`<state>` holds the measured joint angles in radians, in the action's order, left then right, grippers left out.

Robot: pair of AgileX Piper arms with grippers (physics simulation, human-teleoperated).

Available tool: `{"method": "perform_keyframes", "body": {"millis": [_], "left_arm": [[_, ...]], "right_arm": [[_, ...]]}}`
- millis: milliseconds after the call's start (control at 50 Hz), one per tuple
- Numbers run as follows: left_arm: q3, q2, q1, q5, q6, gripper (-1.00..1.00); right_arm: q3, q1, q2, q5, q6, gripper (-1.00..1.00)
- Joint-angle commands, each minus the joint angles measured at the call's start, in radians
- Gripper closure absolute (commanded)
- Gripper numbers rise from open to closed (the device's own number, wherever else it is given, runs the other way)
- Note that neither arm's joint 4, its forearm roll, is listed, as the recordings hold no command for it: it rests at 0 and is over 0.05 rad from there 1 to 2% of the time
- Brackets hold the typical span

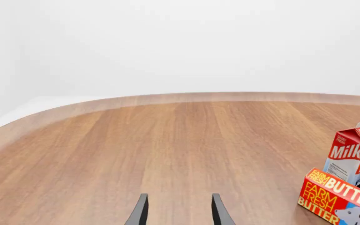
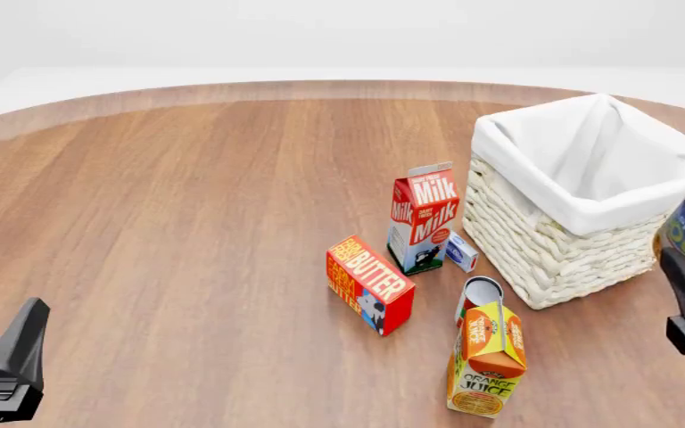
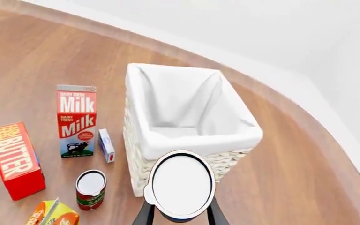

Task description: Pick up the alphabet soup, and put it in the basket.

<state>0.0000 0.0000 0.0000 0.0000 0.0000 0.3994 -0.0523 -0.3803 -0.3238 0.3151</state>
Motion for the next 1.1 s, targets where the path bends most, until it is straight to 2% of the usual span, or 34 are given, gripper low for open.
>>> {"method": "perform_keyframes", "body": {"millis": [20, 380, 420, 460, 600, 720, 820, 1100], "left_arm": [[0.0, 0.0, 0.0, 0.0, 0.0, -1.0], [0.0, 0.0, 0.0, 0.0, 0.0, -1.0], [0.0, 0.0, 0.0, 0.0, 0.0, -1.0], [0.0, 0.0, 0.0, 0.0, 0.0, -1.0], [0.0, 0.0, 0.0, 0.0, 0.0, -1.0], [0.0, 0.0, 0.0, 0.0, 0.0, -1.0], [0.0, 0.0, 0.0, 0.0, 0.0, -1.0], [0.0, 0.0, 0.0, 0.0, 0.0, -1.0]], "right_arm": [[0.061, -0.002, -0.033, 0.003, -0.027, 1.0], [0.133, -0.018, -0.085, -0.001, -0.046, 1.0], [0.146, -0.021, -0.091, 0.0, -0.053, 1.0], [0.169, -0.021, -0.092, 0.0, -0.086, 1.0], [0.216, -0.031, -0.125, -0.013, -0.066, 1.0], [0.261, -0.039, -0.151, -0.016, -0.075, 1.0], [0.295, -0.045, -0.175, -0.002, -0.05, 1.0], [0.369, -0.034, -0.254, 0.005, -0.05, 1.0]]}}
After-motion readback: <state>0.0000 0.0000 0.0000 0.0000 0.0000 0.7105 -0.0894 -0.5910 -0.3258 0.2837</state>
